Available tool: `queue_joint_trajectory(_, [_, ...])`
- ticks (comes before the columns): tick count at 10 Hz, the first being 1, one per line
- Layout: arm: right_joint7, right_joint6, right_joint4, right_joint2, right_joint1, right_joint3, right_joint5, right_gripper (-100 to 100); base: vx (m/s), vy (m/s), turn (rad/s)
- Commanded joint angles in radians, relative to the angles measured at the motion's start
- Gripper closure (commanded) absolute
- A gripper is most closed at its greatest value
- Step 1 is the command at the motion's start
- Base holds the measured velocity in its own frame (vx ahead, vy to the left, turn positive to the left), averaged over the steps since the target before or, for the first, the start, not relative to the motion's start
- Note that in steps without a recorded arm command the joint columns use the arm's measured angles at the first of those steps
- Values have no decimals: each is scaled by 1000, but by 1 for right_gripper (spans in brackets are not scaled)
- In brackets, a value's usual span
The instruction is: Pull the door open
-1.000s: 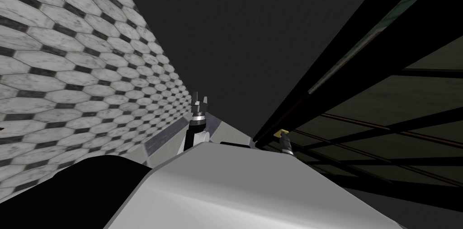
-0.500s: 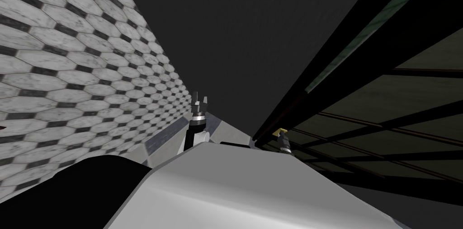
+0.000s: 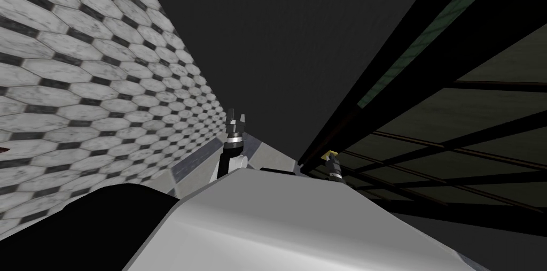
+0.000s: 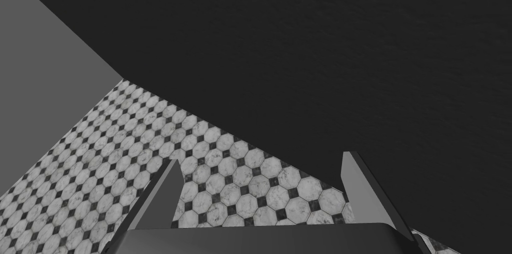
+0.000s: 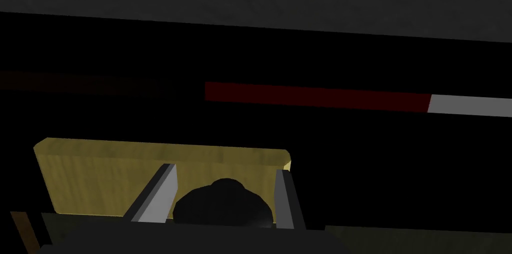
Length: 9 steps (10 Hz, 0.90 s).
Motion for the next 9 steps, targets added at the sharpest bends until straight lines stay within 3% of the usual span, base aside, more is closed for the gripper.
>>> queue_joint_trajectory(1, [-50, 6, 0, 1, -5, 11, -6, 100, -47, -13, -17])
queue_joint_trajectory(9, [-235, 13, 8, 2, -31, 42, -19, 100, -34, -7, -8])
